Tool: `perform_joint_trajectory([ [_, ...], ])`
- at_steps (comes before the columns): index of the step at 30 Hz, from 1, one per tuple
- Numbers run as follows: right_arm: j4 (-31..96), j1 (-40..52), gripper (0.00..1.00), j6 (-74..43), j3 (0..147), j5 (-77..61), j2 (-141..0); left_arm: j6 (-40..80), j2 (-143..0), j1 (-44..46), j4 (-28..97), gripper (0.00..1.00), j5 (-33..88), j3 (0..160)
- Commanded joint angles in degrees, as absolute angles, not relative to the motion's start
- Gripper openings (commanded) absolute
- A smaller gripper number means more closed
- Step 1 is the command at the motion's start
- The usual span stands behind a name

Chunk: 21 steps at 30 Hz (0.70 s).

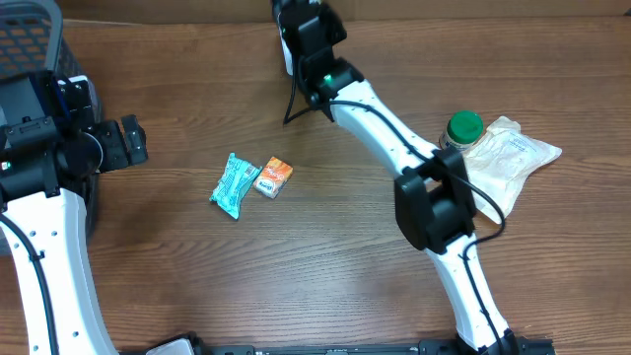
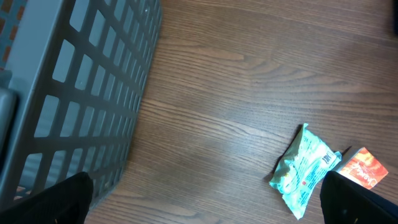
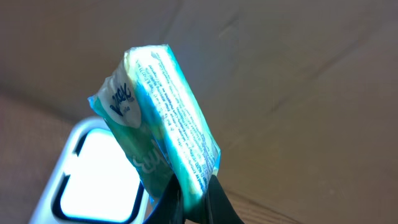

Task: Scan the item barcode
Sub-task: 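Carry the Kleenex pack to the scanner and hold it in front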

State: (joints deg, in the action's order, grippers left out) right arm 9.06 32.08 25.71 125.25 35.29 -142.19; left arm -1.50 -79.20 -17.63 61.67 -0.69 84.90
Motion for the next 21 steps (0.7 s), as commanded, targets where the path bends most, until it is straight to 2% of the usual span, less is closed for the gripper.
perform_joint_trajectory([
  [1, 7.46, 32.8, 0.04, 32.01, 125.97, 36.62, -144.16, -2.15, -79.4, -17.28, 61.49, 1.0, -0.19, 85.23],
  [21, 5.91, 33.06, 0.04, 31.57, 125.97, 37.1, -144.97, -2.17, -79.4, -17.28, 61.49, 0.99, -0.19, 85.23],
])
